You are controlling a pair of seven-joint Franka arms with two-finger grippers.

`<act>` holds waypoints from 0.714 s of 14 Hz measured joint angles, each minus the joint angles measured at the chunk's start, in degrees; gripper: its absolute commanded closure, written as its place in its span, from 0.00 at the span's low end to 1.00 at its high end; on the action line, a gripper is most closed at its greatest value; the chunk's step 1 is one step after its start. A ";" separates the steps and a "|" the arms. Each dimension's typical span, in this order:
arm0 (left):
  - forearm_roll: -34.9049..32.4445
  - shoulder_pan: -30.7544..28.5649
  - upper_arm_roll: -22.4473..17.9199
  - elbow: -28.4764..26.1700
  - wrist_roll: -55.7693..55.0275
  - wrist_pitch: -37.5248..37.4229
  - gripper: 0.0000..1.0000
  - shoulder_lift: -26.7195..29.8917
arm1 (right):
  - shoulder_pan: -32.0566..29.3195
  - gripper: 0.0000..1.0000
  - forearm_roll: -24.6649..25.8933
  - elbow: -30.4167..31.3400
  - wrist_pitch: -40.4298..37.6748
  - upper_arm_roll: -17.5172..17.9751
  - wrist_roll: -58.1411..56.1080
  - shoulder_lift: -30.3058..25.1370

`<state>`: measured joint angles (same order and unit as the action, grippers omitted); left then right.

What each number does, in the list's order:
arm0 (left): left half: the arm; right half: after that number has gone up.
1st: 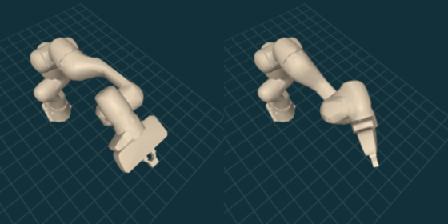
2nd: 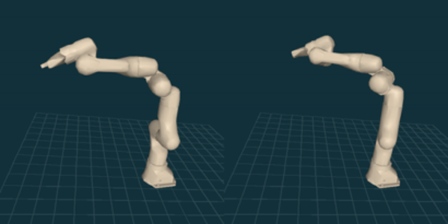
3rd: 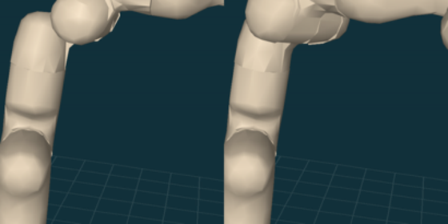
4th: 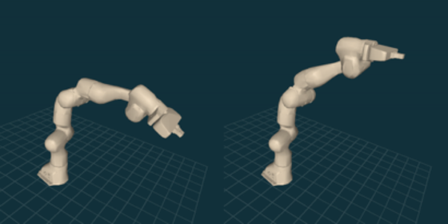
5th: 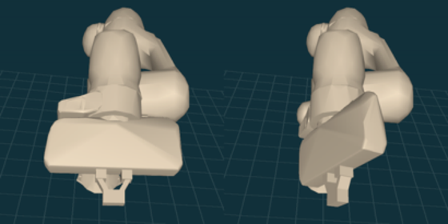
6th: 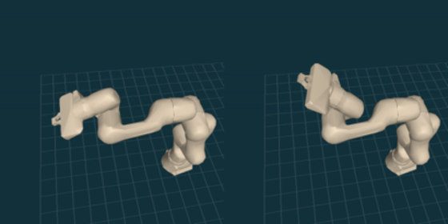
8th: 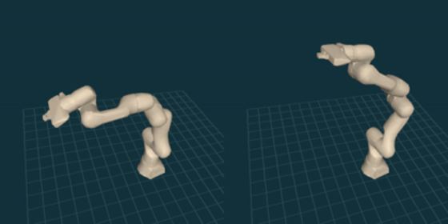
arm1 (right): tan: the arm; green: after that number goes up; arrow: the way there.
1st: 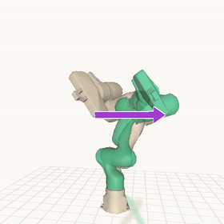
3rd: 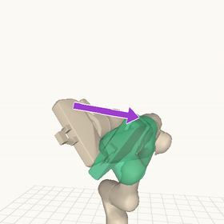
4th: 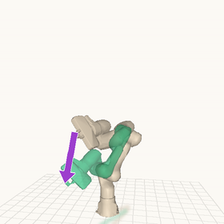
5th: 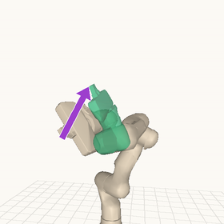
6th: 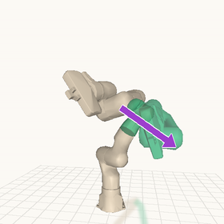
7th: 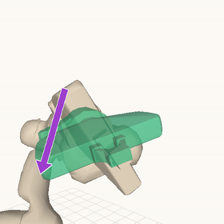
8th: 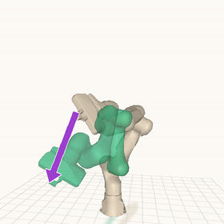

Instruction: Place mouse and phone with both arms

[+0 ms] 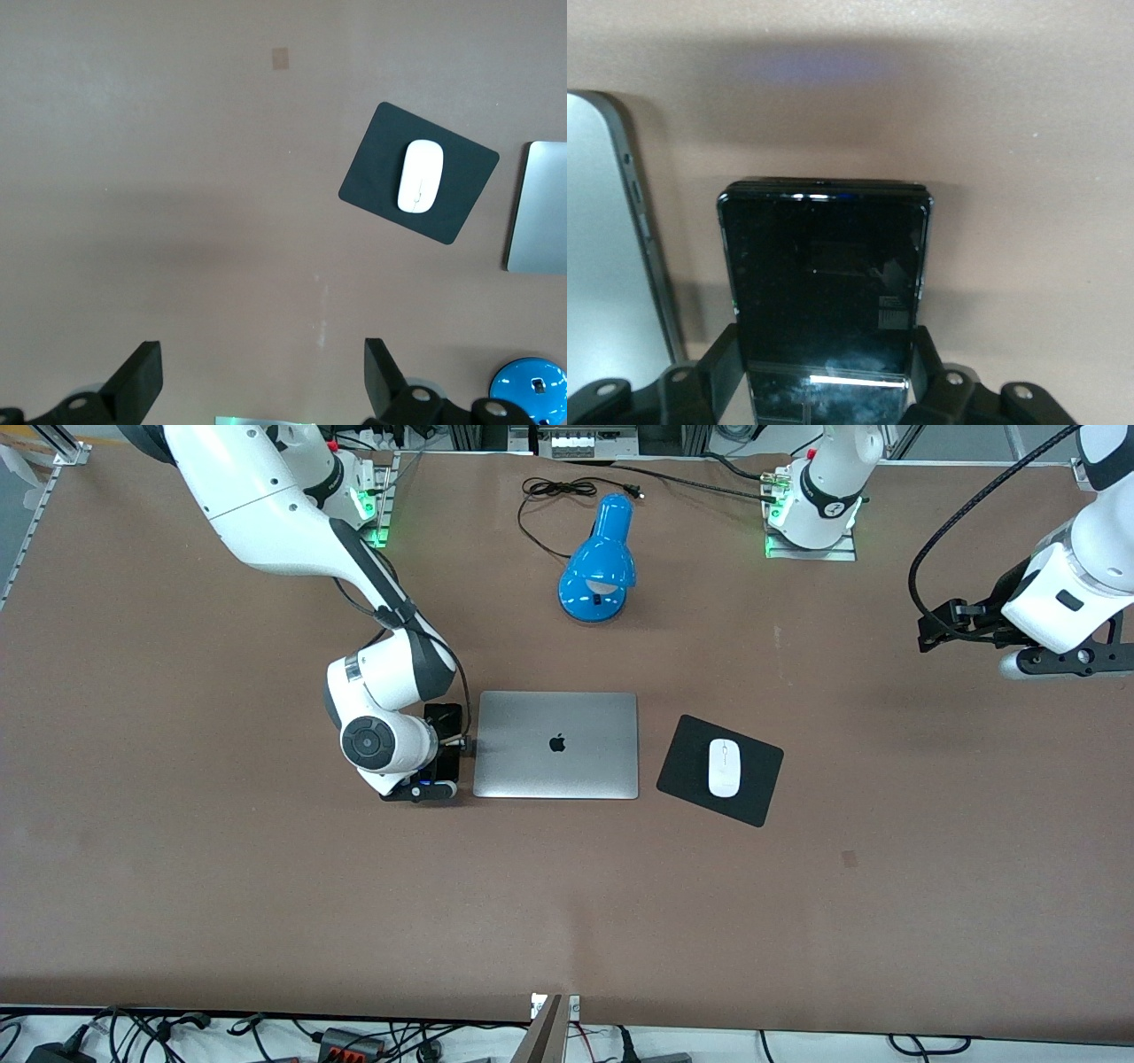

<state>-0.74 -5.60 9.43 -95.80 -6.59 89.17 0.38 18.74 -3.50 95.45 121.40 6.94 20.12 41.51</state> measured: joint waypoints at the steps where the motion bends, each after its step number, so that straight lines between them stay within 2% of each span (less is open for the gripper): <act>1: 0.01 0.02 0.01 0.19 1.53 0.03 0.00 0.01 | 0.00 0.00 0.02 0.05 0.00 -0.08 0.02 0.00; 6: 2.16 -0.40 -0.40 0.66 4.83 0.05 0.00 0.08 | -0.28 0.00 0.03 -1.66 -1.76 -0.83 0.07 -2.55; 10: 4.04 -1.17 -0.75 0.66 5.28 1.26 0.00 -0.02 | -4.31 0.00 0.21 -9.41 -15.53 -1.50 -1.01 -10.64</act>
<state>3.30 -6.78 8.68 -95.14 -1.31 90.43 0.36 14.43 -3.29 86.04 105.87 5.44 19.11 30.87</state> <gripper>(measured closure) 0.000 0.000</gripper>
